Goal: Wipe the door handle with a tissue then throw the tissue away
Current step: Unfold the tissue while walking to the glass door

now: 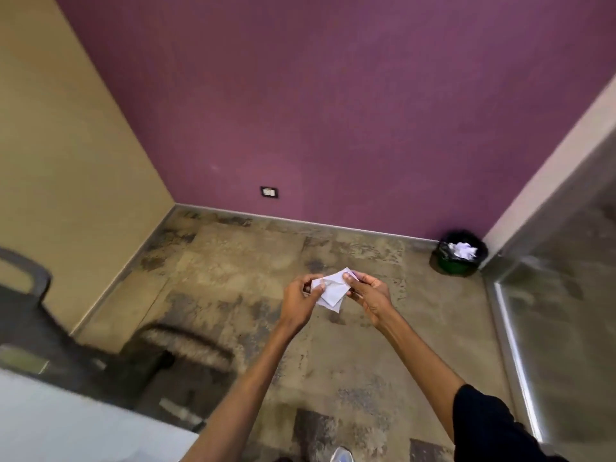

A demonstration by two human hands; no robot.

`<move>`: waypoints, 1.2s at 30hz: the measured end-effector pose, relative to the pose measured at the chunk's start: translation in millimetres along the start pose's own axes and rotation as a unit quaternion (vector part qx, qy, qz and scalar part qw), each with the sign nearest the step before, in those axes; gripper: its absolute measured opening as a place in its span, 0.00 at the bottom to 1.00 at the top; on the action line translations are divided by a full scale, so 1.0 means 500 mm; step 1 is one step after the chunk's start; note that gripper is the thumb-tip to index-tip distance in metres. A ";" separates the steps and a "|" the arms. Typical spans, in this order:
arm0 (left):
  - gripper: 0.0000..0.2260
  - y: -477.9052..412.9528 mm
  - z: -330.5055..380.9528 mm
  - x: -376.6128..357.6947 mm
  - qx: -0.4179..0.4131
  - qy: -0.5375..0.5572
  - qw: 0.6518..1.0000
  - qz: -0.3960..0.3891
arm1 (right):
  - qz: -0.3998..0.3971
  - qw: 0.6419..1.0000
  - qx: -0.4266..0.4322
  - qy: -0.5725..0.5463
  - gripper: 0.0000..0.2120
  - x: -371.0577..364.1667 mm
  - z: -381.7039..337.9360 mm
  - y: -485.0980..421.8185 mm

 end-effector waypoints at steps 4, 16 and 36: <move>0.09 -0.055 0.065 -0.109 -0.036 -0.021 0.997 -0.067 | 0.066 0.996 0.043 -0.031 0.11 0.103 -0.068 -0.014; 0.11 -0.182 0.276 -0.436 -0.138 0.014 0.947 -0.290 | 0.277 0.936 0.178 -0.120 0.08 0.385 -0.242 0.019; 0.10 -0.014 0.636 -0.829 -0.353 0.055 0.766 -0.534 | 0.575 0.703 0.369 -0.197 0.09 0.620 -0.393 0.330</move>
Point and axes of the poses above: each hand's wrist, its own y-axis away from the middle knuckle, its own x-axis out of the back of the hand, z = x × y, the point moved 4 cm from there along -y, towards the middle knuckle, and after that the axes turned 9 degrees about -y, right-handed, at the moved point
